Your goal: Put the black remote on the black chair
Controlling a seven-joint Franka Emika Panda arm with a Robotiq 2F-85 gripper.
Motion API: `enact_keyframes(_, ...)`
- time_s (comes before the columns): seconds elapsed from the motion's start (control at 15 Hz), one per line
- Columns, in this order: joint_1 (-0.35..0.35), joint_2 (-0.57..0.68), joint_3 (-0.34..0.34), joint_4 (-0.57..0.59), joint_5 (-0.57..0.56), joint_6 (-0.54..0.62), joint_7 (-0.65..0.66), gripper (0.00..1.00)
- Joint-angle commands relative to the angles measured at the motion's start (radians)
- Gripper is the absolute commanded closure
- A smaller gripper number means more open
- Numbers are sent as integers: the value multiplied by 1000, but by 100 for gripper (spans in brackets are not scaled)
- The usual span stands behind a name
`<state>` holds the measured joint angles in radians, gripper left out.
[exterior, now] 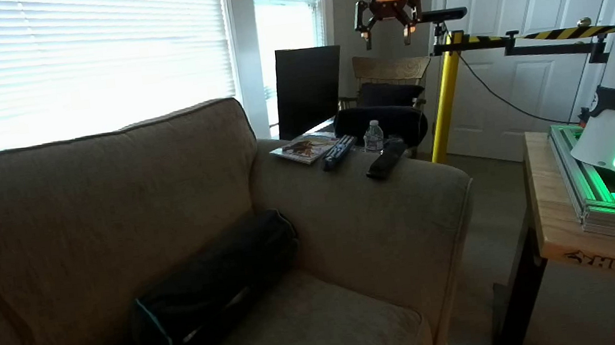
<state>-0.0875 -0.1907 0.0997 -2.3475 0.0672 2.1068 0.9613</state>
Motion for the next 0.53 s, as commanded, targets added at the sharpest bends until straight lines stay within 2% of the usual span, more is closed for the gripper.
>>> enact_keyframes(0.0,13,92,-1,47,4,31,184,0)
enact_keyframes(0.27,47,243,-8,102,31,174,400,0)
enact_keyframes(0.47,84,359,-27,156,9,290,577,0)
